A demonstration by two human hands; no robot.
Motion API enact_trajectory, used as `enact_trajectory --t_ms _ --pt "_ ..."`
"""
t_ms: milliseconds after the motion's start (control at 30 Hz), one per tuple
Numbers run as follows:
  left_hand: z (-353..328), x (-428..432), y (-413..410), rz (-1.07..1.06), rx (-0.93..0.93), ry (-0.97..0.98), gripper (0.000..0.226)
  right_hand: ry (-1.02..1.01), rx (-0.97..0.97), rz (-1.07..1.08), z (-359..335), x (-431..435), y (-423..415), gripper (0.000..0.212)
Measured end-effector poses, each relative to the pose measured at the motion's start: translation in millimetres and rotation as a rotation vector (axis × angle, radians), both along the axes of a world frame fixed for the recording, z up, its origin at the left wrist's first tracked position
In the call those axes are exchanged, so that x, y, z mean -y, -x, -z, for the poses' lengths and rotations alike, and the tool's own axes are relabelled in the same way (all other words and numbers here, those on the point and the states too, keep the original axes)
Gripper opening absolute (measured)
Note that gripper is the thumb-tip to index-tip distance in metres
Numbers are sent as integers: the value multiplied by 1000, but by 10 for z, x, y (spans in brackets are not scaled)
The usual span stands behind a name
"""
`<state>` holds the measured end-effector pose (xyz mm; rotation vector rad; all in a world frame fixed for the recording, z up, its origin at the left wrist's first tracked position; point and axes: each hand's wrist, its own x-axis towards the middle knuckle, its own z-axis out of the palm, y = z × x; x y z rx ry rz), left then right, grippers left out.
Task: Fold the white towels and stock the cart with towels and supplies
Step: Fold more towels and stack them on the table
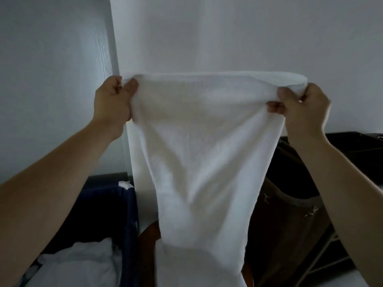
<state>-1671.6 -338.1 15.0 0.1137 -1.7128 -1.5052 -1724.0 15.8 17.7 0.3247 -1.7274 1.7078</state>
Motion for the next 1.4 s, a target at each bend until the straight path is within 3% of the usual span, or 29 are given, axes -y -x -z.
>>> enact_trajectory --t_ms 267,567,967,1233,1400 --pt "-13 -105 36 -22 11 -14 17 -45 40 -63 10 -135 149 9" --pt "255 -229 342 -37 167 -62 11 -96 214 -177 369 -218 545 10" --pt "-191 -357 190 -197 -24 10 12 20 79 -410 67 -211 908 13" --pt "143 -477 -328 -118 30 -108 11 -44 89 -421 349 -326 520 12" --pt "739 -647 -846 14 133 -209 10 -101 268 -409 861 -602 0 9"
